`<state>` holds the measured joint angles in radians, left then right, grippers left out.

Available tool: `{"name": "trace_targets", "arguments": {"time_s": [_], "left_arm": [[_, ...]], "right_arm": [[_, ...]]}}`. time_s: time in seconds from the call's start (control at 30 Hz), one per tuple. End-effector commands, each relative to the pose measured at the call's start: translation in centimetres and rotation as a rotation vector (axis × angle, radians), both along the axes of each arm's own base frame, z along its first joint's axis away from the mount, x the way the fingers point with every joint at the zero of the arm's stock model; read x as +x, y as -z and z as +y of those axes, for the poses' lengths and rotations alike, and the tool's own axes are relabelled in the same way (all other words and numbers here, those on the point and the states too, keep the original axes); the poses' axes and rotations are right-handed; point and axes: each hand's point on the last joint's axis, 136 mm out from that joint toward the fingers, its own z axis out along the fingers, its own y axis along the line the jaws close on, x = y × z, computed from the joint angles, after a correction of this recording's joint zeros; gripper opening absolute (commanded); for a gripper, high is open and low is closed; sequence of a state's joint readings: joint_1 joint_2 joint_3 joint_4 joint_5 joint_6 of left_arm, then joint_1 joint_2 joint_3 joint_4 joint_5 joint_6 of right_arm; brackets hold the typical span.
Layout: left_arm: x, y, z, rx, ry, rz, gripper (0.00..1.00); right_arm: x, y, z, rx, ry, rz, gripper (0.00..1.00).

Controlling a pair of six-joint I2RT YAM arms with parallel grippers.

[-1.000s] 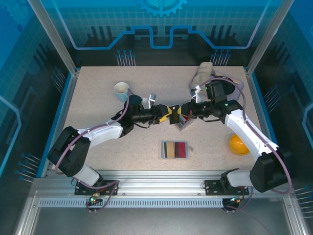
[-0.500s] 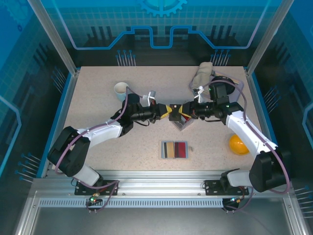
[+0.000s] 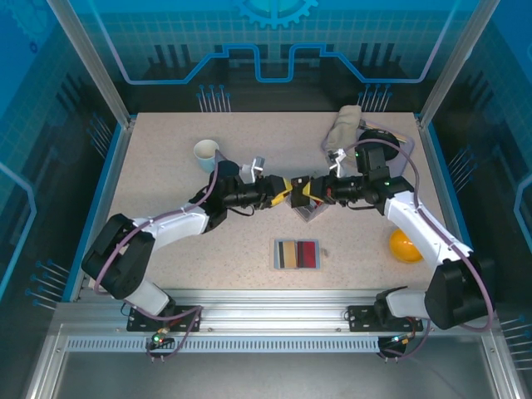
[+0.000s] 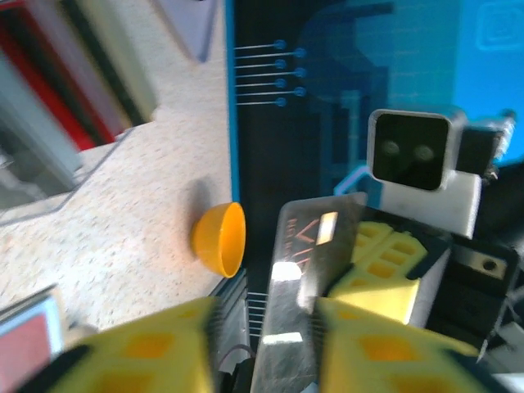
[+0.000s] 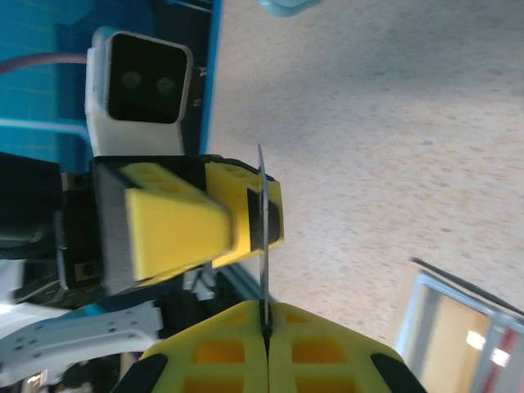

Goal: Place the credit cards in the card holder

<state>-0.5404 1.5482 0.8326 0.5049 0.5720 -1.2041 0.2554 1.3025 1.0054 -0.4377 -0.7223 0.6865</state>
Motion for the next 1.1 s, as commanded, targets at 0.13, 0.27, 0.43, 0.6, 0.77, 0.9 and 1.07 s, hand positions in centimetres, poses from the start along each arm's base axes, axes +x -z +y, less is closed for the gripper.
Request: {"name": "trace_targets", "arguments": {"time_s": [0.13, 0.27, 0.43, 0.6, 0.77, 0.9, 1.07], "left_arm": [[-4.7, 9.0, 5.7, 0.433, -0.059, 0.189, 0.59], [-7.5, 11.4, 6.3, 0.527, -0.014, 0.224, 0.62], [-9.5, 13.3, 5.7, 0.592, 0.029, 0.243, 0.65], [-10.3, 14.7, 5.1, 0.624, 0.058, 0.259, 0.65], [-10.3, 15.3, 4.5, 0.614, 0.069, 0.266, 0.63], [-10.2, 15.7, 4.1, 0.609, 0.078, 0.273, 0.61], [-10.1, 16.2, 3.4, 0.603, 0.095, 0.278, 0.59]], "right_arm": [[-5.9, 7.4, -3.2, -0.444, 0.018, 0.066, 0.05], [-8.8, 11.3, -4.0, -0.637, 0.016, 0.097, 0.05], [-10.0, 14.0, -5.2, -0.702, 0.043, 0.145, 0.05], [-10.2, 15.2, -5.3, -0.694, 0.039, 0.167, 0.05], [-10.0, 15.7, -5.4, -0.703, 0.052, 0.166, 0.05], [-9.9, 16.2, -5.7, -0.713, 0.066, 0.176, 0.05], [-9.9, 17.0, -5.8, -0.713, 0.084, 0.194, 0.05]]}}
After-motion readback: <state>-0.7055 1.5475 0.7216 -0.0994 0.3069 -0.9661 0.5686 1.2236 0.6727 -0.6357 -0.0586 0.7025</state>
